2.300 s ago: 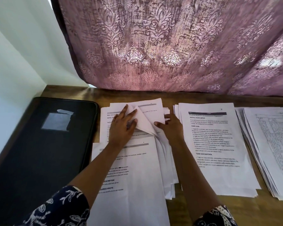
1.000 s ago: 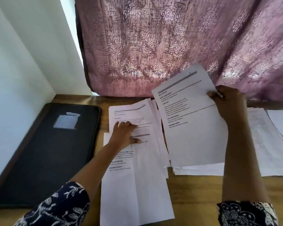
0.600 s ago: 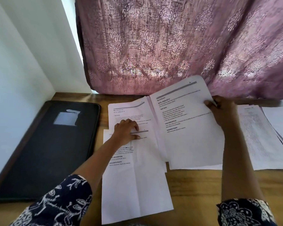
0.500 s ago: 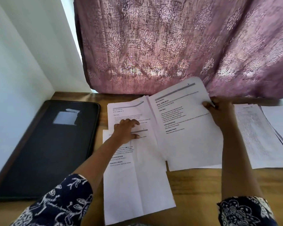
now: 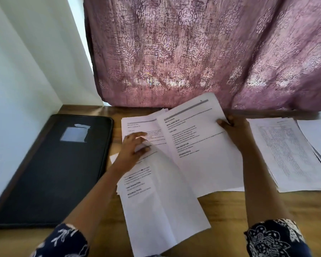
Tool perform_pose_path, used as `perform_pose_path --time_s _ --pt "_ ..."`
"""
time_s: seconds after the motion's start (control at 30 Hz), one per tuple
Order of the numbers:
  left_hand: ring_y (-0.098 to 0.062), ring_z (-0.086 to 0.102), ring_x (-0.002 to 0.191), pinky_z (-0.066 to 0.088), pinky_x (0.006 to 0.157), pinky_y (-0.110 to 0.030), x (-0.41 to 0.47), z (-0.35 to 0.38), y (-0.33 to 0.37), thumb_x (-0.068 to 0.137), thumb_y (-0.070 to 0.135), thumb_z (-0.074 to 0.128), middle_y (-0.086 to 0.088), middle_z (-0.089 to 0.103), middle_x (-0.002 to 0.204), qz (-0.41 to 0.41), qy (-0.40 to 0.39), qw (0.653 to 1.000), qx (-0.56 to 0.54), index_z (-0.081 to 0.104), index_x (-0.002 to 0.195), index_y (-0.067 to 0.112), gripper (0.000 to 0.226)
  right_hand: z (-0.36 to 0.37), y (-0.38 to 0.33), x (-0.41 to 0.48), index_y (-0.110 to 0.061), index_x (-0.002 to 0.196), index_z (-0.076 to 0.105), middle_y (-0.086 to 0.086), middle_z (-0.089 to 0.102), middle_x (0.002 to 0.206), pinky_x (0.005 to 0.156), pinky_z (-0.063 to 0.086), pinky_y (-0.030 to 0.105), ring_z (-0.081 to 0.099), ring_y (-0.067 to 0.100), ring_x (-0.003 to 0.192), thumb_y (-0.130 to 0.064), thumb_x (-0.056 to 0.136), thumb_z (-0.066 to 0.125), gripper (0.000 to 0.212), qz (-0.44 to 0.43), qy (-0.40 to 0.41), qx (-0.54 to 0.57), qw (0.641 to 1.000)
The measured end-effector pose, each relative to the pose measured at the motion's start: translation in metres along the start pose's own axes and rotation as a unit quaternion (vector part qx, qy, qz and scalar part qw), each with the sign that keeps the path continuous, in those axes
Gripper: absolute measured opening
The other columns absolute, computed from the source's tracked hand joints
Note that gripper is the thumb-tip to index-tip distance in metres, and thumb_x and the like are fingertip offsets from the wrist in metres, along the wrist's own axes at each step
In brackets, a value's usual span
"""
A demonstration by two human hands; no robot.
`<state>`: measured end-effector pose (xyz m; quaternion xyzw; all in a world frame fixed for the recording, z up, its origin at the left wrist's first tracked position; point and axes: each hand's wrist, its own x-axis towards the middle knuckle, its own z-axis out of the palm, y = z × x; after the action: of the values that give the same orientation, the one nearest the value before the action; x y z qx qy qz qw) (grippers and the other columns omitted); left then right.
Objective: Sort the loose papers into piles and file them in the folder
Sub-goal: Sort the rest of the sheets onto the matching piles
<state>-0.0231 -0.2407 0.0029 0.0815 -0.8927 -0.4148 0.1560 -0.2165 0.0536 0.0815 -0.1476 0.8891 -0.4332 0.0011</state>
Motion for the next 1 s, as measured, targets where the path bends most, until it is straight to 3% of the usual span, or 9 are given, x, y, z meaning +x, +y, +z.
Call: perform_pose_path --time_s 0.07,0.2,0.3,0.4,0.53,0.63,0.73,0.83,1.0 --pt "-0.013 0.035 0.128 0.025 0.107 -0.025 -0.001 -0.022 0.01 0.091 0.031 0.061 0.012 0.045 0.136 0.008 0.004 1.0 -0.018 0.057 0.093 0.043 0.013 0.017 -0.008 -0.005 -0.002 0.078 0.063 0.015 0.063 0.073 0.062 0.042 0.037 0.054 0.031 0.065 -0.038 0.083 0.07 0.037 0.0 -0.034 0.023 0.999" --pt "-0.001 0.029 0.122 0.016 0.096 0.0 0.018 -0.049 0.016 0.094 0.025 0.058 0.006 0.039 0.142 0.001 -0.003 1.0 0.009 0.059 0.116 0.02 0.023 0.072 -0.024 -0.03 0.0 0.071 0.057 0.003 0.048 0.061 0.057 0.029 0.029 0.04 0.012 0.059 -0.028 0.085 0.071 0.034 0.004 -0.1 0.036 0.994" --pt "-0.012 0.042 0.121 0.028 0.095 -0.011 0.028 -0.044 0.011 0.094 0.025 0.059 -0.005 0.048 0.137 -0.032 -0.015 0.999 0.022 0.051 0.134 0.01 0.043 0.108 -0.025 -0.05 -0.004 0.064 0.056 -0.002 0.047 0.057 0.058 0.029 0.028 0.041 0.009 0.056 -0.026 0.085 0.071 0.034 0.046 -0.159 0.073 0.983" --pt "-0.021 0.053 0.111 0.035 0.085 -0.02 0.031 -0.026 0.004 0.094 0.027 0.06 -0.005 0.056 0.118 -0.089 -0.041 0.995 0.033 0.054 0.127 0.005 0.04 0.129 -0.023 -0.069 0.001 0.08 0.065 0.013 0.065 0.071 0.063 0.039 0.027 0.054 0.014 0.065 -0.028 0.089 0.066 0.031 0.096 -0.189 0.105 0.972" --pt "-0.021 0.056 0.101 0.039 0.078 -0.026 0.031 -0.011 -0.007 0.091 0.027 0.066 0.004 0.056 0.108 -0.115 -0.062 0.991 0.014 0.054 0.11 0.021 0.023 0.137 -0.028 -0.097 -0.002 0.09 0.069 0.014 0.07 0.082 0.069 0.044 0.027 0.06 0.018 0.072 -0.025 0.093 0.059 0.026 0.161 -0.199 0.134 0.957" --pt "-0.017 0.056 0.102 0.04 0.084 -0.026 0.031 -0.003 -0.014 0.087 0.026 0.071 0.003 0.058 0.111 -0.107 -0.076 0.991 0.022 0.051 0.113 0.031 0.033 0.135 -0.03 -0.109 -0.003 0.081 0.066 0.014 0.067 0.077 0.069 0.048 0.03 0.061 0.021 0.069 -0.021 0.095 0.053 0.026 0.18 -0.24 0.095 0.949" --pt "-0.011 0.053 0.099 0.042 0.09 -0.027 0.026 0.004 -0.017 0.084 0.029 0.074 0.008 0.056 0.108 -0.102 -0.121 0.986 0.06 0.054 0.123 0.031 0.044 0.123 -0.036 -0.105 -0.013 0.072 0.06 0.002 0.066 0.067 0.072 0.055 0.03 0.064 0.016 0.061 -0.04 0.097 0.048 0.039 0.129 -0.29 -0.095 0.944" --pt "-0.013 0.058 0.106 0.044 0.098 -0.034 0.021 0.013 -0.022 0.079 0.032 0.077 0.011 0.065 0.112 -0.069 -0.119 0.985 0.099 0.064 0.113 0.03 0.037 0.117 -0.041 -0.085 -0.014 0.084 0.065 0.003 0.069 0.081 0.076 0.052 0.031 0.066 0.021 0.08 -0.052 0.096 0.044 0.045 0.035 -0.181 -0.279 0.942" --pt "-0.022 0.055 0.111 0.043 0.093 -0.041 0.05 0.015 -0.024 0.087 0.043 0.064 0.001 0.063 0.12 -0.025 -0.023 0.98 0.195 0.064 0.116 0.025 0.034 0.138 -0.048 -0.018 -0.015 0.119 0.062 0.006 0.064 0.123 0.094 0.046 0.032 0.059 0.024 0.112 -0.033 0.096 0.053 0.03 -0.071 -0.109 -0.166 0.978"
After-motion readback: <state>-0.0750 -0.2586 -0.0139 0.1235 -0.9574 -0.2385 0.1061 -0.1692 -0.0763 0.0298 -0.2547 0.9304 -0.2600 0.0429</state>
